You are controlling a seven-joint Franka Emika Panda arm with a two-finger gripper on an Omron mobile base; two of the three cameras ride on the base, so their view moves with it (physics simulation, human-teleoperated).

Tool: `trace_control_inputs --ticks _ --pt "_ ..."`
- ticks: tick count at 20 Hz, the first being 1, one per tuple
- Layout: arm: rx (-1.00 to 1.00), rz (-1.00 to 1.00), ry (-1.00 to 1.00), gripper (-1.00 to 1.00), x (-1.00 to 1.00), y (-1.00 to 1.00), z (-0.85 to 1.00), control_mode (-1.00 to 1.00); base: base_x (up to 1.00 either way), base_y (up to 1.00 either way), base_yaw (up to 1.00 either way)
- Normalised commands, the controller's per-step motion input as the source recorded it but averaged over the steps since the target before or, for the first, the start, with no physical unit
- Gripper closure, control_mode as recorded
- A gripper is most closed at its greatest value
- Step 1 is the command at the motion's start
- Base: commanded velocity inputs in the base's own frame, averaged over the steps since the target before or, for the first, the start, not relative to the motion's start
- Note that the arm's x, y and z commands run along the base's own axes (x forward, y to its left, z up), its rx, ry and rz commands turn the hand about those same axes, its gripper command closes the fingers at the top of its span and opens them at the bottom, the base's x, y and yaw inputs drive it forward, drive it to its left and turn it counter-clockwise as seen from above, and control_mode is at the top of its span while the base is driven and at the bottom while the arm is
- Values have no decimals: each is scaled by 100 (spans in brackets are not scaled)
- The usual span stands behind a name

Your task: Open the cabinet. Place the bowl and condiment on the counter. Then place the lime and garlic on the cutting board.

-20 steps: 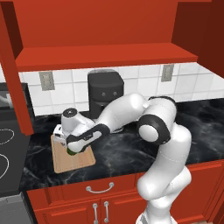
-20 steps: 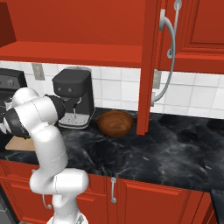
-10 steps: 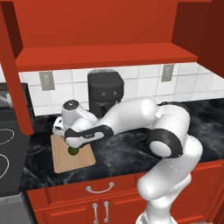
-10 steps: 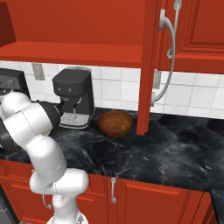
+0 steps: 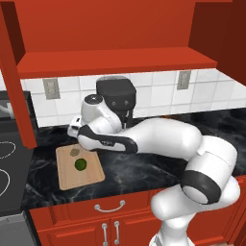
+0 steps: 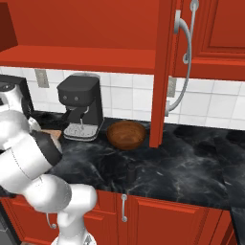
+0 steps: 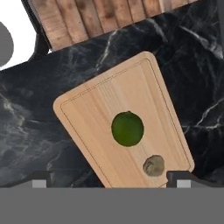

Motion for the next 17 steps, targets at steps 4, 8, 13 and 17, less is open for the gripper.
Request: trace_control_inputs --ticks 4,8,13,17 --pt "0 0 -7 -100 -74 -56 27 -100 0 0 0" --pt "0 0 -10 -100 -87 -66 21 -100 0 0 0" --pt "0 0 -12 -100 -61 -67 39 -100 0 0 0" --pt "1 0 -11 -100 -44 -70 50 -100 0 0 0"
